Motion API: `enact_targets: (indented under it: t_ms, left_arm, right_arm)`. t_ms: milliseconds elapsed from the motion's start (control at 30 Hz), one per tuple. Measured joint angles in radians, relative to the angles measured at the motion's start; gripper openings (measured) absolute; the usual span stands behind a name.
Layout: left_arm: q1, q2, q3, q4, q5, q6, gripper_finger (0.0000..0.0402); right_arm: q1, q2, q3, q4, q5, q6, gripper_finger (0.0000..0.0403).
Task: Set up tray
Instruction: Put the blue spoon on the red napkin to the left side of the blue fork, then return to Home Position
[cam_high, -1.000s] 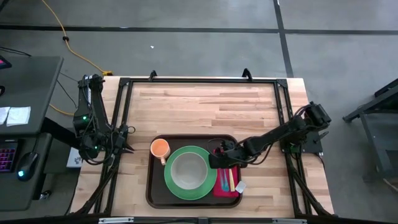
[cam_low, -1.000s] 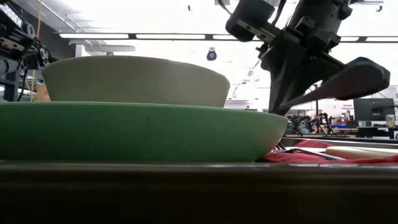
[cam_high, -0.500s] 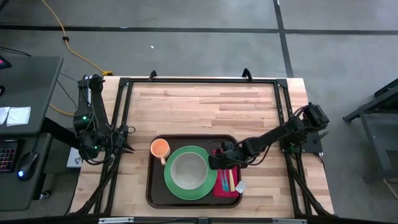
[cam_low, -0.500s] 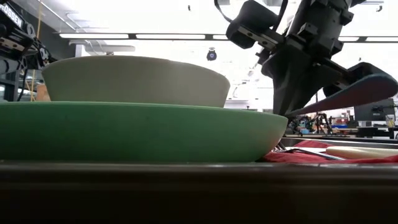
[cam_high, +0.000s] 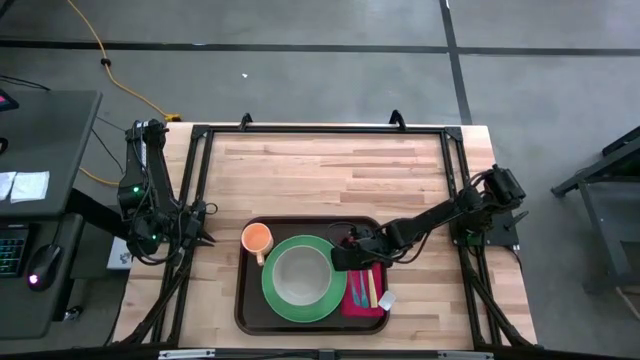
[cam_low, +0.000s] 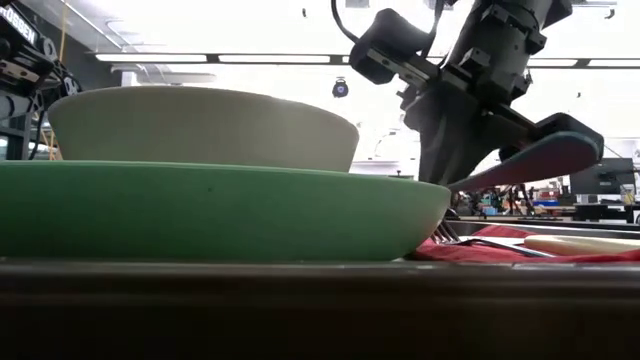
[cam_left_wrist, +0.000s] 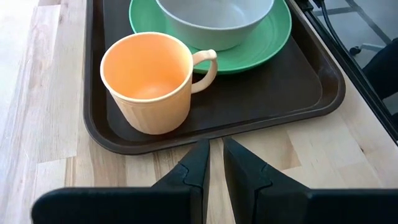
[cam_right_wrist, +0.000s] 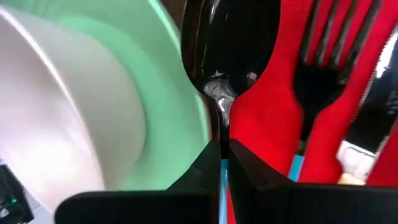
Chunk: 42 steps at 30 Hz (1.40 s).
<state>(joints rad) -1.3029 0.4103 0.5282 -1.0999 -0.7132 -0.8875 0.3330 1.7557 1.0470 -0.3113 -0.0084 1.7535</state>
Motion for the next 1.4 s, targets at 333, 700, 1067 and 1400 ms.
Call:
enact_targets:
  t_ms: [333, 700, 1067, 1400]
  left_arm:
    - [0.000, 0.000, 0.000, 0.001, 0.000, 0.000, 0.0079]
    - [0.000, 0.000, 0.000, 0.001, 0.000, 0.000, 0.0079]
    - [0.000, 0.000, 0.000, 0.001, 0.000, 0.000, 0.0079]
    - [0.000, 0.000, 0.000, 0.000, 0.000, 0.000, 0.0079]
  right_arm:
    - [0.008, 0.000, -0.014, -0.020, -0.020, 0.054, 0.0000]
    - [0.008, 0.015, -0.014, -0.014, -0.039, 0.089, 0.0000]
    - [0.008, 0.030, -0.015, 0.002, -0.052, 0.101, 0.0000]
    - [0.008, 0.030, -0.015, 0.011, -0.075, 0.116, 0.0018]
